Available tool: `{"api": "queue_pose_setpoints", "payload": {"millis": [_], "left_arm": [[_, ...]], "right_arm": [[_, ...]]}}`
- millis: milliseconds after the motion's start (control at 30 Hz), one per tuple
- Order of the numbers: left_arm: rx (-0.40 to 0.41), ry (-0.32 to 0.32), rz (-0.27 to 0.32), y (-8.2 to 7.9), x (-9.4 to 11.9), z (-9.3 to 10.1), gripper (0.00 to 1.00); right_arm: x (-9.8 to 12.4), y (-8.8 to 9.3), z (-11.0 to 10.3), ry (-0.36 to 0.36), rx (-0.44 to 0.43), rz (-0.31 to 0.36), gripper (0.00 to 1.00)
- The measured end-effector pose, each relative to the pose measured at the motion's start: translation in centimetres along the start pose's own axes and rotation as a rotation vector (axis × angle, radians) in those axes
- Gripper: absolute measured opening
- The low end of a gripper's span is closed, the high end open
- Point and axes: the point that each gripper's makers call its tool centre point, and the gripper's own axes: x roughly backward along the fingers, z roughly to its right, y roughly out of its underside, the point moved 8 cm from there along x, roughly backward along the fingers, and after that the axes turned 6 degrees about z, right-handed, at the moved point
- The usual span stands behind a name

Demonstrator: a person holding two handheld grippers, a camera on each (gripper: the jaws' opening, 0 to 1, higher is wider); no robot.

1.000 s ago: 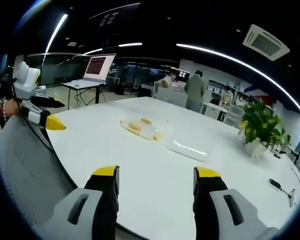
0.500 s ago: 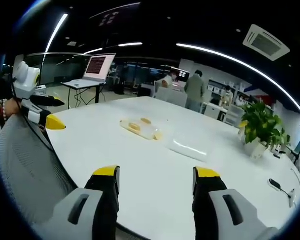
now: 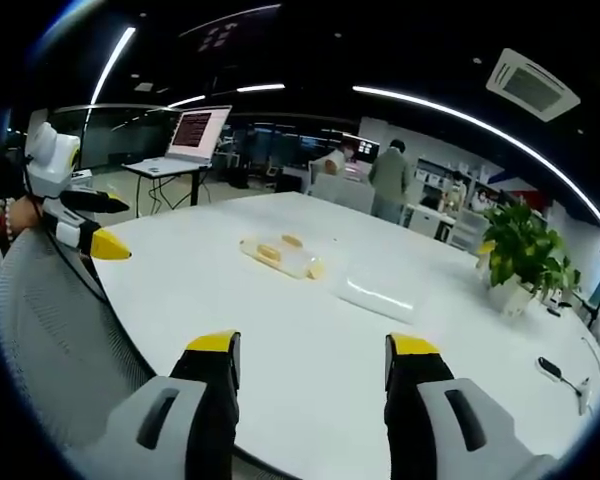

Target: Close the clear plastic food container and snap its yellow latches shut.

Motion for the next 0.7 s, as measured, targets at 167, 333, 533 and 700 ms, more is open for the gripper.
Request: {"api": "queue_pose_setpoints", "payload": {"millis": [167,333,533,700], "left_arm": [[-0.001,0.0,0.003,-0.04,0.0,0.0,0.89],[-0.001,0.001,0.003,-0.06,-0.01,0.02,0.88],[-0.001,0.002,0.0,-0.06,-0.01,0.03,0.88],[0.0,0.003,-0.003,-0.05,0.0,0.06,0.88]], "right_arm": [[0.0,0.02,-0.03,-0.002,0.0,-0.003,0.56],[-0.02,0.03,0.0,-0.001,0.003,-0.004,0.56],[-0.03,0.03,-0.03,-0.003,0.003,-0.005,0.56],[-0.04,0.04,-0.04,-0.005,0.002,-0.004,0.57]]}}
